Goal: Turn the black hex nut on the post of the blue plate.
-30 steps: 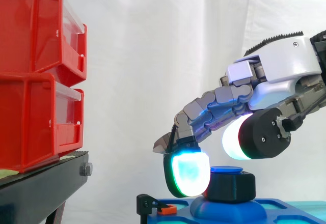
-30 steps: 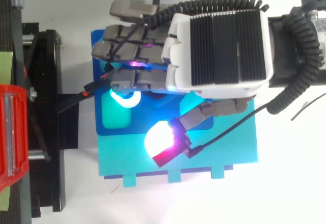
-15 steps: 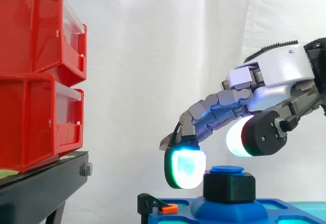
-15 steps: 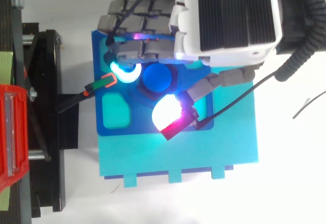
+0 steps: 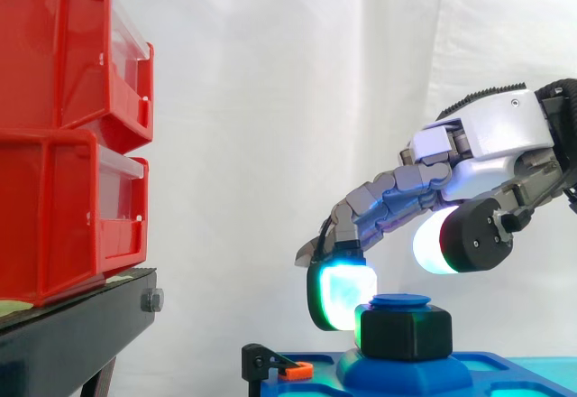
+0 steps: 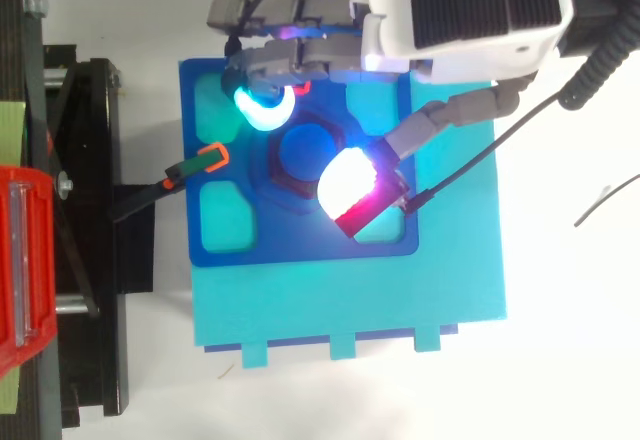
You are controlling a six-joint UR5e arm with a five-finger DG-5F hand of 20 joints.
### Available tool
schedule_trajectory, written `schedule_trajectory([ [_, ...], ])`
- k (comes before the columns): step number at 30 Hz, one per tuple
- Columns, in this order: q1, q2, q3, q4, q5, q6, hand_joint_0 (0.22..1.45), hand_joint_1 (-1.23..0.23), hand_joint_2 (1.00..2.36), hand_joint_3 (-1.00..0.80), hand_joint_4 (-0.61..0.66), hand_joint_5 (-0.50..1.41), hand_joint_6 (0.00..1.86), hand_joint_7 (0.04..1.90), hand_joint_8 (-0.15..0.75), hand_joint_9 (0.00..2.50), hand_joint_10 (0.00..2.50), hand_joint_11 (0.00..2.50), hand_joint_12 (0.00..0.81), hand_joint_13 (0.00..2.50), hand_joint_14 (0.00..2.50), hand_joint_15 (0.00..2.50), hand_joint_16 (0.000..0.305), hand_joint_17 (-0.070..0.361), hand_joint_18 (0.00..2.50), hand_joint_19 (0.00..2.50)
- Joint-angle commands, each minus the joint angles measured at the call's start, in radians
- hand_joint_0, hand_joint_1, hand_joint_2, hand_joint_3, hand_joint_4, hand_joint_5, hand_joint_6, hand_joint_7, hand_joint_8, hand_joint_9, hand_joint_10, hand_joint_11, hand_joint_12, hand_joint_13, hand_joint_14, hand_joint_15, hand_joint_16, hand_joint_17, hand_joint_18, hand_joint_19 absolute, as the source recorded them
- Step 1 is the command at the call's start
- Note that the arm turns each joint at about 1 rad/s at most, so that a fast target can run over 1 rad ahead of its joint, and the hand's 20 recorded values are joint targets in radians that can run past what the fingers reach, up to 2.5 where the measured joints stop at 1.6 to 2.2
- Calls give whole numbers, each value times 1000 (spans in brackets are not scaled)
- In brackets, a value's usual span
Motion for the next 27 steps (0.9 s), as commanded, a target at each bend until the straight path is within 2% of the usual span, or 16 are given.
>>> schedule_trajectory([
  [1, -5, 0, 0, 5, -9, 0, 491, -340, 1000, -500, 200, -211, 502, 1062, 240, 267, 0, 0, 360, 290, 2, 47, 57, 128, 99, 87],
  [7, 6, 0, 0, 35, -4, 2, 492, -341, 1000, -500, 199, -211, 502, 1061, 240, 266, 0, 0, 359, 290, 2, 47, 57, 129, 97, 95],
  [11, 15, 0, 0, 77, 2, 2, 491, -341, 1000, -500, 200, -211, 502, 1061, 241, 267, 0, 0, 360, 289, 1, 47, 57, 128, 96, 89],
  [16, 40, 0, 1, 100, 46, 2, 490, -339, 1000, -500, 196, -212, 502, 1060, 241, 268, 0, 0, 359, 286, 0, 51, 57, 128, 94, 86],
  [19, 50, 0, 1, 109, 60, 0, 489, -339, 1000, -500, 200, -213, 502, 1048, 240, 262, 0, 0, 359, 283, 2, 45, 57, 128, 89, 94],
  [24, 78, -2, 0, 144, 95, 0, 481, -345, 1000, -500, 198, -216, 502, 1035, 242, 262, 0, 0, 362, 282, 2, 50, 58, 129, 87, 97],
  [27, 89, -19, -2, 153, 112, 0, 442, -376, 1000, -500, 212, -216, 502, 1026, 252, 256, 0, 0, 379, 289, 0, 54, 61, 137, 91, 94],
])
